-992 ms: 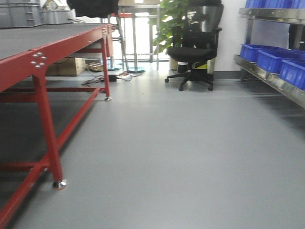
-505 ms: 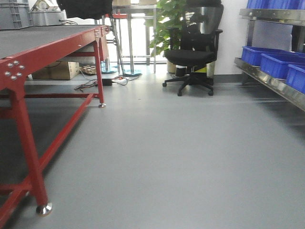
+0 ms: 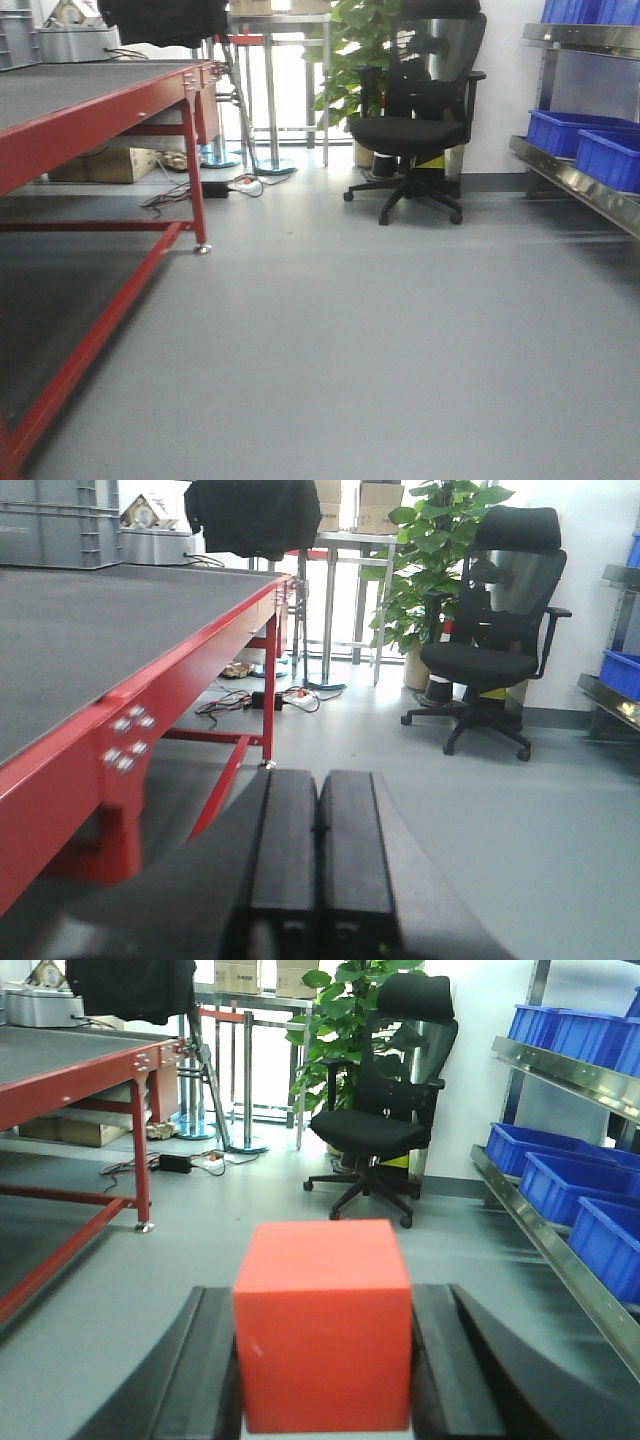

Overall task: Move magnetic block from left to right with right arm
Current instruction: 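Drive the base away from the table holding the cube in the right gripper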

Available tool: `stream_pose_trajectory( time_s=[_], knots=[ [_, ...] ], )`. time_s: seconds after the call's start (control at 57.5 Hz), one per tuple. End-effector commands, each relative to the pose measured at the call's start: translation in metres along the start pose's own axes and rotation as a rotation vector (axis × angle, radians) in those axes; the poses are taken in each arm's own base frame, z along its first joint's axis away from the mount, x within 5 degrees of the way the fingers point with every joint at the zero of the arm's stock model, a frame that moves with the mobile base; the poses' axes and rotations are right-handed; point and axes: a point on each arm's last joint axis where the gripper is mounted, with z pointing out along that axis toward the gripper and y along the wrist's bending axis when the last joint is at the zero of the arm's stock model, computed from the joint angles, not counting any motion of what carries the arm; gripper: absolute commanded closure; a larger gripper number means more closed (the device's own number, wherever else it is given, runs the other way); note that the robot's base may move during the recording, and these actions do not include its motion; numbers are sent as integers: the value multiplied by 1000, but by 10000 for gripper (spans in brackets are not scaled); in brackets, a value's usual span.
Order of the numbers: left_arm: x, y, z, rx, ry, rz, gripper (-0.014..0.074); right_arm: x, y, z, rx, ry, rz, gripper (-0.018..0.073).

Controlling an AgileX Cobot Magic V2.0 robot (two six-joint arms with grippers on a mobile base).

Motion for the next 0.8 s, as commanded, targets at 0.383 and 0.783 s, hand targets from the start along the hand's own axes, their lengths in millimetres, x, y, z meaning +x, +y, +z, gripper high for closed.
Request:
stream_pose_trajectory(
  time_s=[0.383,0.783],
  knots=[
    [-6,0,-1,-2,-93,-5,722,-17,-1,-1,18,-104,-4,233],
    [-6,0,-1,-2,-93,-5,722,-17,-1,-1,18,-102,-4,233]
  ],
)
